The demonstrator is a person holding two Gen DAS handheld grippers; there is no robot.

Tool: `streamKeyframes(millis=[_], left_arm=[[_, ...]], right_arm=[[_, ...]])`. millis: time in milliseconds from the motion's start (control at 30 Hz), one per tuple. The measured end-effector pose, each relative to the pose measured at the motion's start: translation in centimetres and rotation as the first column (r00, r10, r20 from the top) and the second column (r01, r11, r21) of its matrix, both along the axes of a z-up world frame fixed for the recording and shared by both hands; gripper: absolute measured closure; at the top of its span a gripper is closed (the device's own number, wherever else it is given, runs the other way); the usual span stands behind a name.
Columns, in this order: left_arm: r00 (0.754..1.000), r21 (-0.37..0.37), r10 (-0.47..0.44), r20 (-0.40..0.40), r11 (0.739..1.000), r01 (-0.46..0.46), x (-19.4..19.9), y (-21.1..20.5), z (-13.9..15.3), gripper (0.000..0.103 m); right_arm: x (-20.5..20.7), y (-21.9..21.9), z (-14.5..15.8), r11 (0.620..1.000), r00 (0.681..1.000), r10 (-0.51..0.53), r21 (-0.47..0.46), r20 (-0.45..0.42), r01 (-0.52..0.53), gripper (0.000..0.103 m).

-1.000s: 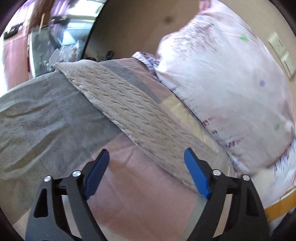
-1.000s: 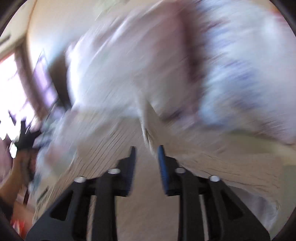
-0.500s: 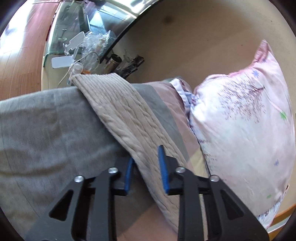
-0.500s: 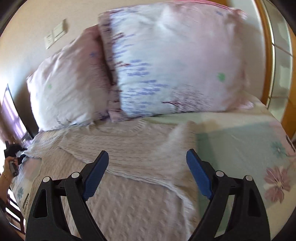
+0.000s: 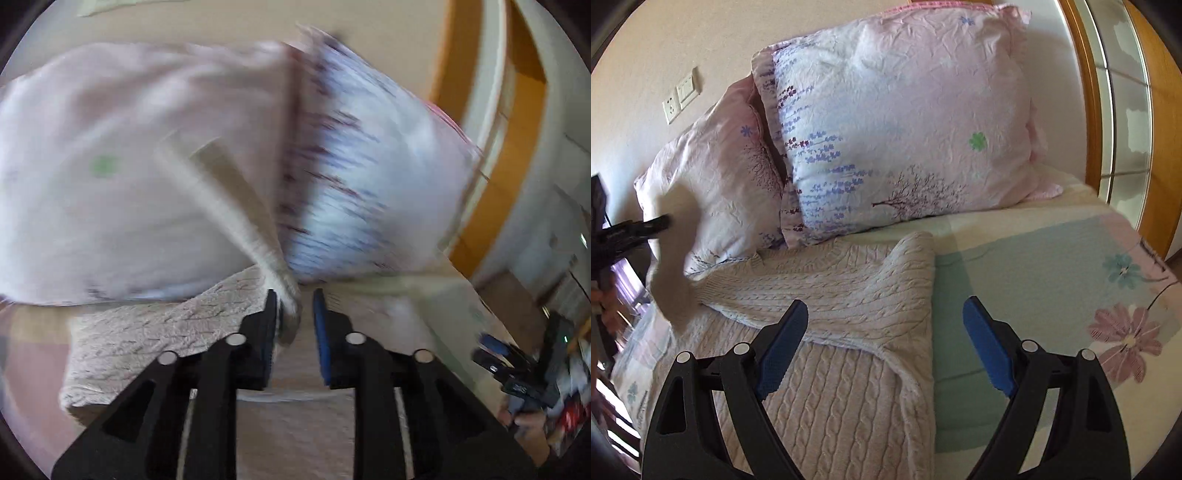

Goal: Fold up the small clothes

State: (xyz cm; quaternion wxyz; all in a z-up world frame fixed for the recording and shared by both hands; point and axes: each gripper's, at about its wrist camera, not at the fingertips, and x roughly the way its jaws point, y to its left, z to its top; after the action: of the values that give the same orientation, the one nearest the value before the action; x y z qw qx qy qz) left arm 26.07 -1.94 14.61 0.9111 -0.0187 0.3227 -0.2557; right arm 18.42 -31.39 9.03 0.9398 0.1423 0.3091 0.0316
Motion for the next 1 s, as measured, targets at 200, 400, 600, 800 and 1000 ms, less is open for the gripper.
streamKeyframes(millis=[200, 400, 600, 800, 1000], left_arm=[[0.996, 0.180, -0.039, -0.076, 0.982, 0.052, -3.8, -1.8, -4.9, 0.041], [0.957, 0.166, 0.223, -0.187, 0.967, -0.193, -9.8, 12.4, -7.8, 0.036], [0.919, 0.042, 0.230, -0.319, 0.973, -0.229, -16.4, 16.5, -12.5, 0.044], [0.931, -0.165, 0.092, -0.354, 0.973, -0.159, -21.7, 14.9, -13.7, 0.079], [0.938, -0.234, 0.067, -0.341, 0.960, -0.154, -22.1, 14.1, -13.6, 0.095]], right_arm=[[-4.2, -2.4, -0.7, 0.998, 0.996, 0.025, 0.060, -0.084, -0.020, 0.016], [-9.1, -4.4, -4.1, 0.949, 0.971, 0.114, 0.314, -0.210, -0.044, 0.031], [-13.6, -2.4, -6.2, 0.904, 0.952, 0.183, 0.423, -0.245, -0.065, 0.051], [-17.5, 0.9, -8.0, 0.783, 0.900, 0.370, 0.598, -0.231, -0.169, 0.091], [-17.4, 2.1, -6.3, 0.749, 0.915, 0.380, 0.625, -0.133, -0.221, 0.096]])
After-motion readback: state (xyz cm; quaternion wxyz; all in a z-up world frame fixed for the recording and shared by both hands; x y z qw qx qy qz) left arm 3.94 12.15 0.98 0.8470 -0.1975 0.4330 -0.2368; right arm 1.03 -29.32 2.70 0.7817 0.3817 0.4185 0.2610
